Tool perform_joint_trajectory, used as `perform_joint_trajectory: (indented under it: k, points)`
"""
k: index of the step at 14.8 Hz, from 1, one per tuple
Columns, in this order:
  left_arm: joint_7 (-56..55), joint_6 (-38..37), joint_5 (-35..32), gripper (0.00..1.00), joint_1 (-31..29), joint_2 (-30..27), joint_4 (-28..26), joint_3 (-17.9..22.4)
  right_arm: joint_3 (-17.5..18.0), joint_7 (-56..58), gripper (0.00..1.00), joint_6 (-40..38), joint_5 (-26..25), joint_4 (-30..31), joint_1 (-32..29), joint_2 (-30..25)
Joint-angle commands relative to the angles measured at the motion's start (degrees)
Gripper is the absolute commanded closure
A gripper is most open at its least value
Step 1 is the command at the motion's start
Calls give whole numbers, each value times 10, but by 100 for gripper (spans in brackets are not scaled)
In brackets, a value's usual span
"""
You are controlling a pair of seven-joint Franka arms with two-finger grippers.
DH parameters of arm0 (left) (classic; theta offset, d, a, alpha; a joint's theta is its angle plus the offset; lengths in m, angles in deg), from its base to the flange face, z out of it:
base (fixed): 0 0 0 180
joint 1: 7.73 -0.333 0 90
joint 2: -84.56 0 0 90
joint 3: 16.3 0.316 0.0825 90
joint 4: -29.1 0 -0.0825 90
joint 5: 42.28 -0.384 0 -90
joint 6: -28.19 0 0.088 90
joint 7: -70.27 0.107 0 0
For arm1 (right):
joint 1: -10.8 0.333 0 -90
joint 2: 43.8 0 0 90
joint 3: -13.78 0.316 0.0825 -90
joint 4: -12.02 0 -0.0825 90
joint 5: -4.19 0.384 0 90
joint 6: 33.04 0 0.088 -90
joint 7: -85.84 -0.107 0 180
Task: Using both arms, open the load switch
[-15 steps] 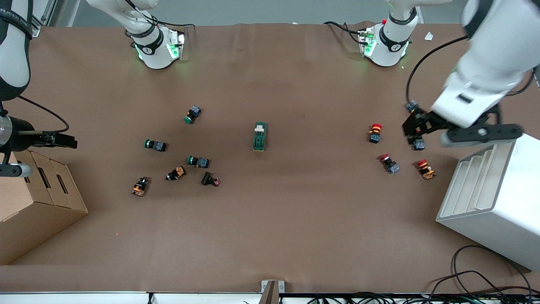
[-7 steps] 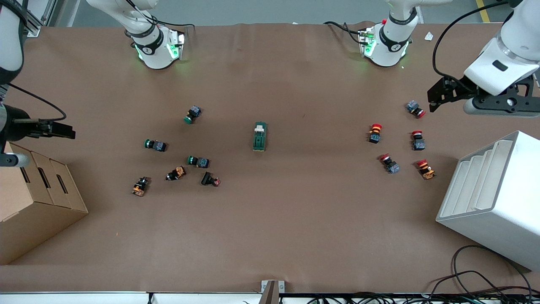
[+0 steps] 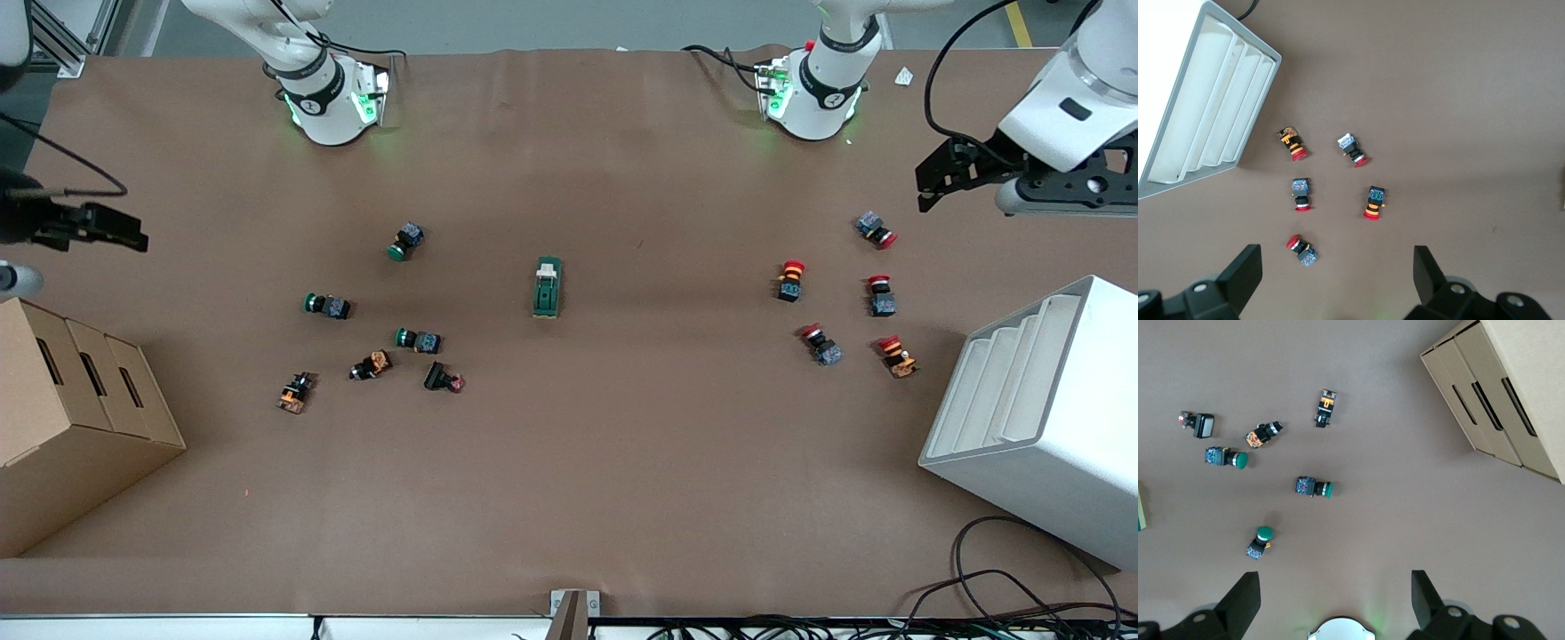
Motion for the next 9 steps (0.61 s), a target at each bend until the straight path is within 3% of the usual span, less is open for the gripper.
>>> perform_joint_trajectory:
  k: [1, 4, 9]
  points:
    - [15, 8, 16, 0, -15, -13, -13, 1, 1, 7, 0, 20, 3, 82, 3, -81]
    - [18, 8, 16, 0, -16, -11, -5, 1, -1, 7, 0, 17, 3, 101, 3, -123]
    - [45, 2, 16, 0, -15, 0, 13, 1, -11, 6, 0, 12, 32, 95, -1, -130]
